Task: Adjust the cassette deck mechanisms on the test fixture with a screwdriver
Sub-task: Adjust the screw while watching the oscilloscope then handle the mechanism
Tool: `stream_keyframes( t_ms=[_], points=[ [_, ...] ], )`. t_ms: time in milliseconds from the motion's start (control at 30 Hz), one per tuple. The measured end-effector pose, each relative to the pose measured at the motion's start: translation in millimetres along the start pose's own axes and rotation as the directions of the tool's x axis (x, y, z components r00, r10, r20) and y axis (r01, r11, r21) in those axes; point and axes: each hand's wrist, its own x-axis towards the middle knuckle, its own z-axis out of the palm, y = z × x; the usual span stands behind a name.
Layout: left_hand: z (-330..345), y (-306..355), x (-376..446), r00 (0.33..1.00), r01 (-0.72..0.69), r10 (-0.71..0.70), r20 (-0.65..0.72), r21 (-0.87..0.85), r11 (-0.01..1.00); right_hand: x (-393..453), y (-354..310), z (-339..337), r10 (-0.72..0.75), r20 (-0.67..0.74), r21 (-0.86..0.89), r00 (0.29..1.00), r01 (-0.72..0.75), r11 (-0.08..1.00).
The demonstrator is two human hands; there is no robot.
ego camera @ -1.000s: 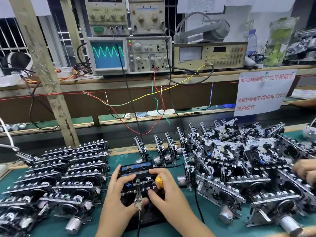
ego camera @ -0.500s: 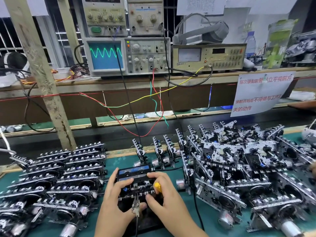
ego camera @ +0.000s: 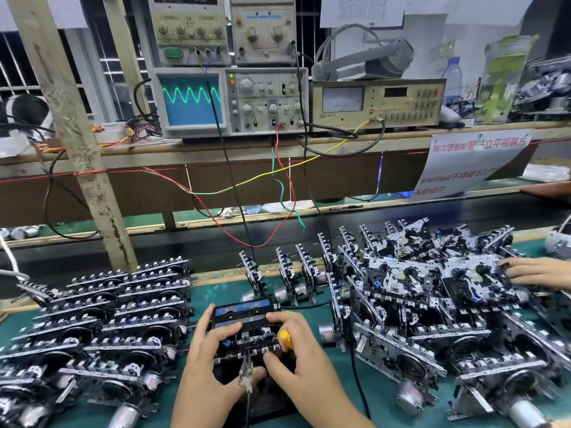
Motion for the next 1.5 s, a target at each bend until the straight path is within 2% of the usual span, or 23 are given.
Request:
stream_keyframes(
  t_ms=[700,967,1100,1267,1333,1433,1500],
  points=[
    [-2.9,9.9,-0.8,1.0,0.02,-0.02,-0.018,0.005,1.0,1.4,-3.1,1.3,-0.012,-0.022,0.041,1.0,0.013,0.999],
    [-18.3,8.5,-0.1,0.992,-0.026,0.02,0.124,0.051,0.998,4.1,-3.8,3.0,-0.009,-0.06,-0.004,0.998,0.009,1.0],
    [-28.5,11.4,0.6,0.986,0.02,-0.033,0.162,0.08,0.997,3.5,-4.6,1.6,-0.045,-0.047,-0.031,0.998,0.044,0.999],
    [-33.2,34.6,23.6,0.988,-0.026,-0.014,0.155,0.252,0.967,-9.7,-4.7,-3.0,-0.077,0.008,-0.035,0.997,0.077,0.996],
    [-35.5,47.3,41.5,0.976,-0.058,-0.019,0.217,0.339,0.939,-21.1,-2.7,4.3,-0.115,-0.047,-0.065,0.992,0.112,0.992],
    [-41.0,56.8,66.8,0.935,-0.048,-0.132,0.33,0.484,0.874,-33.4,-3.1,15.6,-0.17,-0.177,-0.059,0.97,0.162,0.985],
    [-46.4,59.5,79.2,0.9,-0.037,-0.191,0.391,0.505,0.862,-32.8,-5.1,15.9,-0.167,-0.244,-0.083,0.955,0.151,0.985]
  ],
)
